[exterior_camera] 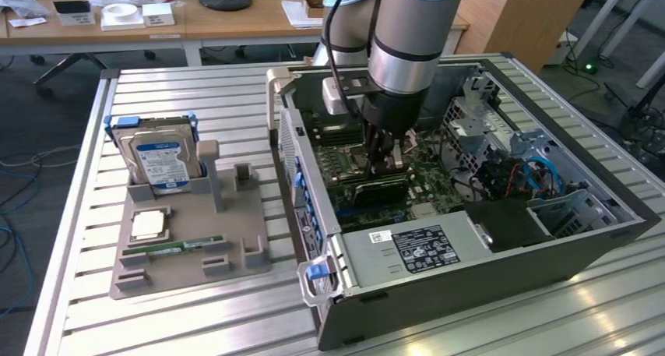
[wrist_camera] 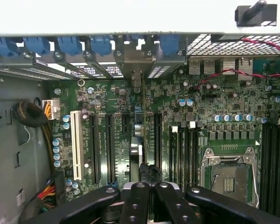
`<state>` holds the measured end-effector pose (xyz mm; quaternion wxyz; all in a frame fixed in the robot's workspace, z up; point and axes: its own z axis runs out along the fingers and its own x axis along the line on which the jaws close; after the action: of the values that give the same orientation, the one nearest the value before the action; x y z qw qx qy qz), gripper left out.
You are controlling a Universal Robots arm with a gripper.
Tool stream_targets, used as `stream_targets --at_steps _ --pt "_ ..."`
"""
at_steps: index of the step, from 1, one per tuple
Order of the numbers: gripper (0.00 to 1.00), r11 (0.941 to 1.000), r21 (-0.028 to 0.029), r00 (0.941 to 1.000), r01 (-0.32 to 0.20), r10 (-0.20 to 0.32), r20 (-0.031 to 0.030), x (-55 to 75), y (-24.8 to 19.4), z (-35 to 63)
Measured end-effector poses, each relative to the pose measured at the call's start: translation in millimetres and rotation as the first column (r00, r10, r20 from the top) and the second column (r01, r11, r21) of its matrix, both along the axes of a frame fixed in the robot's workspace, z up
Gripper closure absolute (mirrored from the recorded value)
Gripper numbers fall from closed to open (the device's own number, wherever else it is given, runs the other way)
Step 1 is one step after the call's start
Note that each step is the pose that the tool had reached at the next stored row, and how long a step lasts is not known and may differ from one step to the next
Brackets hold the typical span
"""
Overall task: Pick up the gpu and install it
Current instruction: 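Press down on the gpu until it lock into place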
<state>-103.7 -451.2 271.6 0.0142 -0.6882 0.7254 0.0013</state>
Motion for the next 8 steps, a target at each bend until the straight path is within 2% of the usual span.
stream_targets --at_steps 2,8 --pt "0.89 1.0 0.0016 1.0 0.0 0.0 0.0002 0.0 0.1 -1.4" --pt "0.89 1.0 0.0012 1.0 0.0 0.0 -0.0001 0.0 0.0 -5.3"
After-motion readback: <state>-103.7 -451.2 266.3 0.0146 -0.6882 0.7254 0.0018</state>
